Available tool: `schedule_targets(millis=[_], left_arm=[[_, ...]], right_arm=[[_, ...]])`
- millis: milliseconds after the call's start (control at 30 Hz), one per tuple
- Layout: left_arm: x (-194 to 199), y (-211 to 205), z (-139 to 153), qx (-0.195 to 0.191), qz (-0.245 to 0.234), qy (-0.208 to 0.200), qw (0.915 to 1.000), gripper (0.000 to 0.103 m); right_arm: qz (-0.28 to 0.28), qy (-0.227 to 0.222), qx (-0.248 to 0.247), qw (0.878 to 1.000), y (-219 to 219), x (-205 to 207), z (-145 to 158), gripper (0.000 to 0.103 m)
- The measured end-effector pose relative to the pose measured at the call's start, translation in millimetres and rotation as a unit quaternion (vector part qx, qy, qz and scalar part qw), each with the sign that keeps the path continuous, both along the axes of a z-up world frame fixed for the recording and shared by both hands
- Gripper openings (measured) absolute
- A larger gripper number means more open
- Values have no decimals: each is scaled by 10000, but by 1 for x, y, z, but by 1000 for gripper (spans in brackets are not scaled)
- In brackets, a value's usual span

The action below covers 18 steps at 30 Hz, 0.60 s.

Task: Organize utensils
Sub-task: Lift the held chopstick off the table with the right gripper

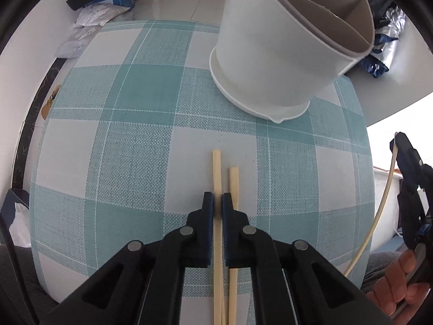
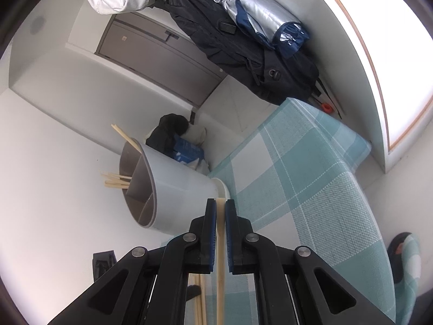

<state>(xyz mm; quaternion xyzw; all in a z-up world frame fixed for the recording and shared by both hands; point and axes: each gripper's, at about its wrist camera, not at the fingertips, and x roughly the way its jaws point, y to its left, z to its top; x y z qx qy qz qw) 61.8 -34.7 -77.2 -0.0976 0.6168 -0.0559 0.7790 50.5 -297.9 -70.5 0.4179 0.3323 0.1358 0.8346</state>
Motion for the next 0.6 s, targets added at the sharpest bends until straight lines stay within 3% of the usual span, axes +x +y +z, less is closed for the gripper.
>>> schedule_targets(millis=[167, 400, 600], left_arm=[[0, 4, 6, -100, 21, -181, 9998, 2], [-6, 14, 20, -275, 51, -548, 9981, 2], [-24, 19, 50, -540, -1, -1347, 9894, 2]], right_arm=[[-8, -16, -34, 10000, -1, -2, 1, 6], [153, -212, -452, 9986, 13, -7, 11, 6], [335, -486, -734, 9956, 25, -16, 21, 6]])
